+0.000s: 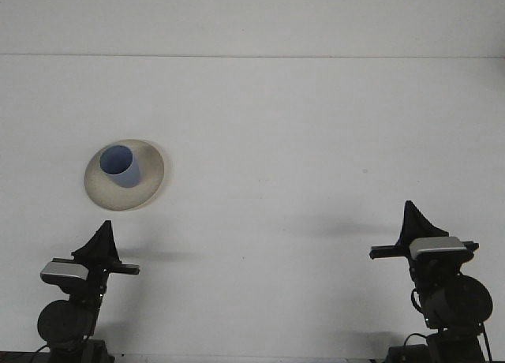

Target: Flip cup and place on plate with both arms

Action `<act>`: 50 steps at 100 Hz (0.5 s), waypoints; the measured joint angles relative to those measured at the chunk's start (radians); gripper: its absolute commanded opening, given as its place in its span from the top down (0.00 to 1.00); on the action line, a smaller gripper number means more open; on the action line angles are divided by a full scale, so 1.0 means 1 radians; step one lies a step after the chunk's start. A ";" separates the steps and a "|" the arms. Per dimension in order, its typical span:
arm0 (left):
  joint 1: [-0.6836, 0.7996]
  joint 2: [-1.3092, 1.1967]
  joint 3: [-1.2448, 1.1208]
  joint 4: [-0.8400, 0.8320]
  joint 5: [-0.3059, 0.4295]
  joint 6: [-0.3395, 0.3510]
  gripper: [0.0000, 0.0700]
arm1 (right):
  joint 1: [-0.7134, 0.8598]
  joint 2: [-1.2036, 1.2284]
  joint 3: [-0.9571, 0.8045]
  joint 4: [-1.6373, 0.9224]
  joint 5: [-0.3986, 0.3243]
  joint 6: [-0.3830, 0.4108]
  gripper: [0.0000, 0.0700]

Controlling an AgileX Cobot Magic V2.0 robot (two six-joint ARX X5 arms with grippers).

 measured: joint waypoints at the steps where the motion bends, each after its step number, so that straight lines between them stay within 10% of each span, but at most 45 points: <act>1: 0.000 0.000 0.000 0.000 0.000 0.000 0.98 | -0.005 -0.009 -0.005 0.000 0.000 0.000 1.00; 50: 0.000 0.000 0.000 -0.001 0.000 0.000 0.98 | -0.109 -0.330 -0.270 0.010 0.001 0.000 1.00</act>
